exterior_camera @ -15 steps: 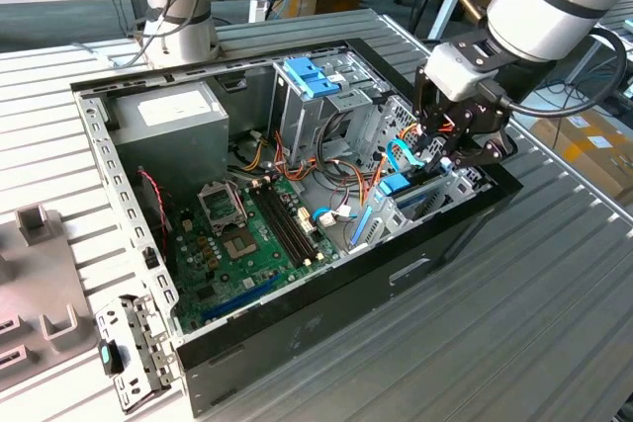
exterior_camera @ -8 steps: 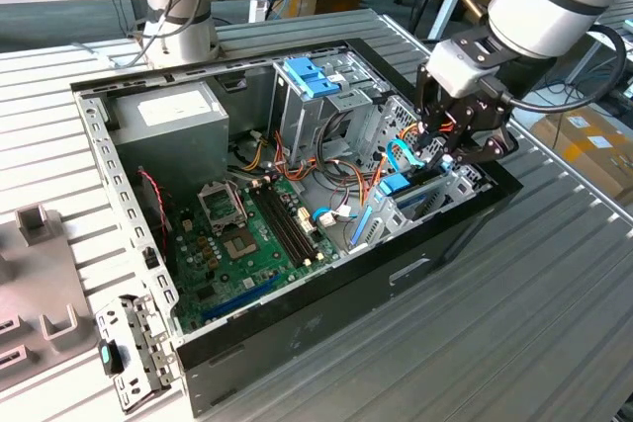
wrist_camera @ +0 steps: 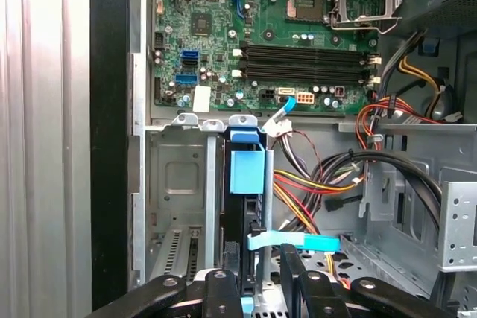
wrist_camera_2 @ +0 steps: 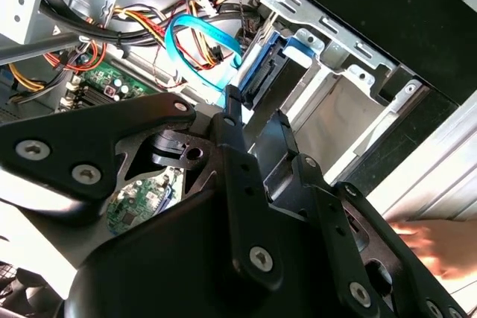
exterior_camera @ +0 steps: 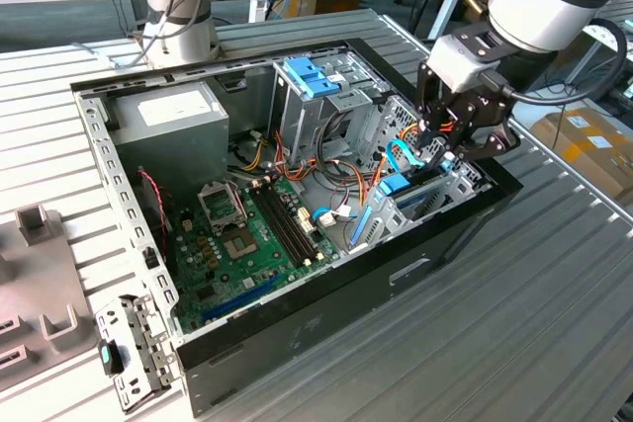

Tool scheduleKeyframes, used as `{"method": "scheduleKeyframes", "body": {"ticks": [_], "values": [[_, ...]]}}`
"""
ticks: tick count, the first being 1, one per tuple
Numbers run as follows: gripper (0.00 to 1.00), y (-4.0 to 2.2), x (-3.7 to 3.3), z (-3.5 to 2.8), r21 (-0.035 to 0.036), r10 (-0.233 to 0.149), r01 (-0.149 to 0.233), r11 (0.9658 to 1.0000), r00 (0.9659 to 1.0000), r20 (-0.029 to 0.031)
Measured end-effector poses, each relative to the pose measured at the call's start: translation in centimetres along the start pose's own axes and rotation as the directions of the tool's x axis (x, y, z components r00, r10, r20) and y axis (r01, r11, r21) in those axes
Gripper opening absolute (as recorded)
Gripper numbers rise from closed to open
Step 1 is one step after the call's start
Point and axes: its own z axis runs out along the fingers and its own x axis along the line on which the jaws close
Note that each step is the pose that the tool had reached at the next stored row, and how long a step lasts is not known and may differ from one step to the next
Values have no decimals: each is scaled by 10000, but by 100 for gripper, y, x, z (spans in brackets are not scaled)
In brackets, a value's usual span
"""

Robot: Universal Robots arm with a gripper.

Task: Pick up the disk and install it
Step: 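Insert the first disk wire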

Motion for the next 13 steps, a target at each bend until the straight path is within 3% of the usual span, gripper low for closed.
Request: {"method": "scheduleKeyframes", "body": {"ticks": [13], "values": [[36,-4,-7,-66,0,-1,1,10000,10000,1]]}}
